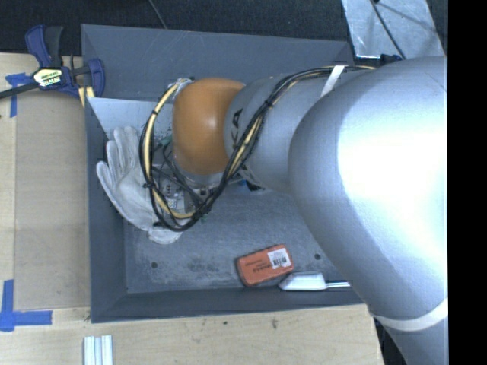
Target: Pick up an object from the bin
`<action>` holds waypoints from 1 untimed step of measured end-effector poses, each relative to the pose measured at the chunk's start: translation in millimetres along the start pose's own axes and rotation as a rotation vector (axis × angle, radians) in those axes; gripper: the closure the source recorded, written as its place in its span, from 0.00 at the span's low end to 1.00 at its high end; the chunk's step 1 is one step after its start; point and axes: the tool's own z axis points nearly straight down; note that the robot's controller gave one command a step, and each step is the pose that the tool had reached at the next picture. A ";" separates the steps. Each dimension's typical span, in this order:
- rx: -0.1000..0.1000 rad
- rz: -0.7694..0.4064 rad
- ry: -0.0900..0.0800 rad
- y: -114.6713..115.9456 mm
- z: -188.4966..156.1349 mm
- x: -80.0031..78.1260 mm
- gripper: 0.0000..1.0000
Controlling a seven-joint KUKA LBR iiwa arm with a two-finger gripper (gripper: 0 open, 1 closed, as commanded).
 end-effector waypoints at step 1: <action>0.003 0.000 0.007 -1.1 -19.2 1.5 1.00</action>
Offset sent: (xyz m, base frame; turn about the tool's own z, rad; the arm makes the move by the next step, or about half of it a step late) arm 0.0000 -0.0001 0.0437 0.0000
